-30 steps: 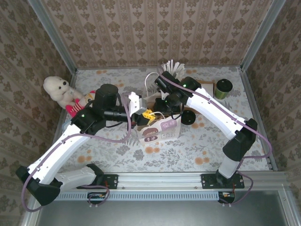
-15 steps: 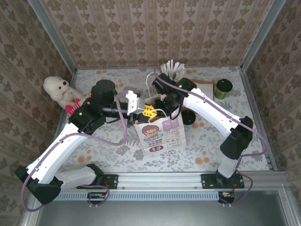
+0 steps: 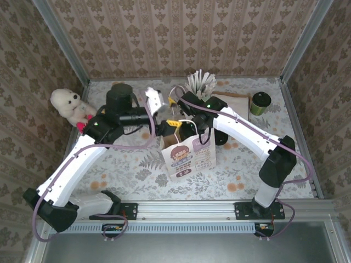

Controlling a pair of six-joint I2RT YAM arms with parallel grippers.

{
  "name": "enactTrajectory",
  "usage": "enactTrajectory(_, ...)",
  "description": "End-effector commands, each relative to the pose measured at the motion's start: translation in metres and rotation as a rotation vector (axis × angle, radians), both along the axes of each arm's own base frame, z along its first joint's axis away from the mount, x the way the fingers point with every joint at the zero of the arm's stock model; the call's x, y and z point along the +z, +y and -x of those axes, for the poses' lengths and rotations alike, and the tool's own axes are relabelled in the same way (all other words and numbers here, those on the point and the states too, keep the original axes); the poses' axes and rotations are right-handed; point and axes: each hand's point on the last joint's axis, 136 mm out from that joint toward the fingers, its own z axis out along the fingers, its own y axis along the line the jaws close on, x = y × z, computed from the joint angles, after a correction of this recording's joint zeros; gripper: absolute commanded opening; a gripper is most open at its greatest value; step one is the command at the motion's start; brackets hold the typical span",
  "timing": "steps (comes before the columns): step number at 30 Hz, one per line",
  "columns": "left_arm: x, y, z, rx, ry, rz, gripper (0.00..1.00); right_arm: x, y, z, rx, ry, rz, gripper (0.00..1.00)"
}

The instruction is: Pack the takeout coffee

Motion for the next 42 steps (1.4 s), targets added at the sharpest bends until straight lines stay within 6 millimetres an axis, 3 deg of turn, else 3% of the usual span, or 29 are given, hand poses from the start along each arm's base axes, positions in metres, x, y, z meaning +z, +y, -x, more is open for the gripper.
enactTrajectory(1, 0.035, 0.024, -0.029, 0.158, 0.046, 0.109, 0.87, 0.01, 0.005, 0.003, 0.057, -0.037, -0.04, 0.34)
enactTrajectory(6, 0.022, 0.048, -0.094, 0.407, 0.208, 0.138, 0.96, 0.01, 0.006, 0.004, 0.07, -0.034, -0.045, 0.34)
enactTrajectory(12, -0.001, 0.033, -0.123, 0.417, 0.331, 0.077, 0.94, 0.012, 0.008, 0.001, 0.067, -0.048, -0.055, 0.34)
enactTrajectory(21, -0.017, 0.013, -0.126, 0.337, 0.416, 0.048, 0.71, 0.009, 0.009, 0.001, 0.069, -0.047, -0.058, 0.34)
enactTrajectory(27, -0.024, 0.007, -0.122, 0.303, 0.45, 0.04, 0.62, 0.011, 0.006, 0.002, 0.072, -0.048, -0.053, 0.34)
enactTrajectory(29, -0.023, 0.004, -0.121, 0.288, 0.453, 0.041, 0.53, 0.011, 0.005, 0.003, 0.073, -0.048, -0.048, 0.34)
enactTrajectory(33, -0.02, 0.002, -0.12, 0.275, 0.438, 0.042, 0.16, 0.008, 0.001, 0.006, 0.082, -0.035, -0.025, 0.34)
enactTrajectory(36, -0.014, 0.004, -0.124, 0.298, 0.422, 0.049, 0.02, 0.003, -0.003, 0.009, 0.091, -0.014, 0.003, 0.34)
enactTrajectory(42, 0.003, 0.009, -0.135, 0.368, 0.391, 0.12, 0.0, -0.02, -0.015, 0.027, 0.113, 0.09, 0.077, 0.34)
